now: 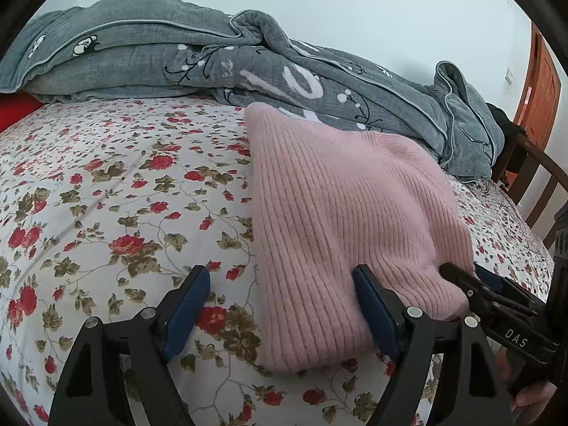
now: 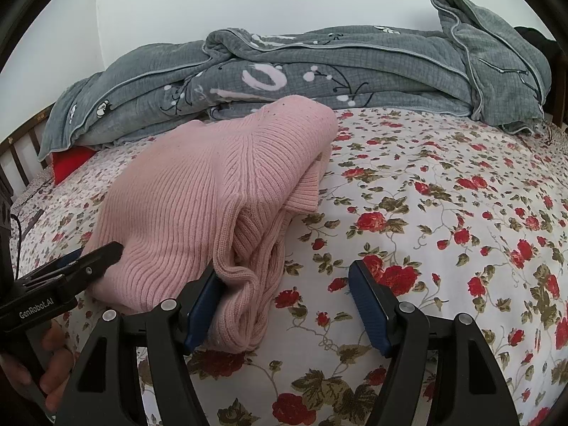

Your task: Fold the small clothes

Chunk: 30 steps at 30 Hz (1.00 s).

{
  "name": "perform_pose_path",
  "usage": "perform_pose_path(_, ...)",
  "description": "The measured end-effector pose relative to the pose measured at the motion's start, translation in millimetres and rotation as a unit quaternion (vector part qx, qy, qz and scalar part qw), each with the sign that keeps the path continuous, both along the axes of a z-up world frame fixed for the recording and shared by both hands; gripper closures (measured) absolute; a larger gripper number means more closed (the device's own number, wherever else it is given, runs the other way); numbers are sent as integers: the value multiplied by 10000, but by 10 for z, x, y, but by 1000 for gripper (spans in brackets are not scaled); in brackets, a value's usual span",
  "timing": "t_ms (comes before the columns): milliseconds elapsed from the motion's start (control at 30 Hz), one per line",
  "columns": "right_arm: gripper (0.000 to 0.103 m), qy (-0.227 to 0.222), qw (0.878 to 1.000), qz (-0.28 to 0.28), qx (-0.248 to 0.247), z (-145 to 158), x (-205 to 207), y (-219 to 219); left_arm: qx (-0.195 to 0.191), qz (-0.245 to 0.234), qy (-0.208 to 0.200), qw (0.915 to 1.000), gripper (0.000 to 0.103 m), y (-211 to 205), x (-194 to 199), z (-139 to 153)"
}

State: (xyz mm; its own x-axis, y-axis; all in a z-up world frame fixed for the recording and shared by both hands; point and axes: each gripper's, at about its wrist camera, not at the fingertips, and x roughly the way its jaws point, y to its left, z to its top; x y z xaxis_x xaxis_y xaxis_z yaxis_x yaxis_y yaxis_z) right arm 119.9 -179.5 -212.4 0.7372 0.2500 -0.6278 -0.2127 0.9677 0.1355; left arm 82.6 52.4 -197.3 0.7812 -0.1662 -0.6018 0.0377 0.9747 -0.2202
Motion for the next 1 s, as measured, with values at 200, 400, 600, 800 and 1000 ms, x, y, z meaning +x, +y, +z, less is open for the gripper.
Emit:
perform_pose_path(200,33,4,10000,2,26,-5,-3,-5,0,-4,-2,10000,21,-1,-1,-2)
perform_pose_path(400,33,4,10000,0,27,-7,-4,-4,3,-5,-3,10000,21,-2,-1,0)
perform_pose_path(600,33,8,10000,1,39,-9,-5,-3,1,-9,-2,10000,21,0,2,3)
perform_pose_path(800,33,9,10000,1,45,-9,-6,-3,2,-9,-3,10000,21,4,3,3)
perform_pose_path(1000,33,18,10000,16,72,-12,-3,-9,9,-8,-4,10000,21,-1,4,7)
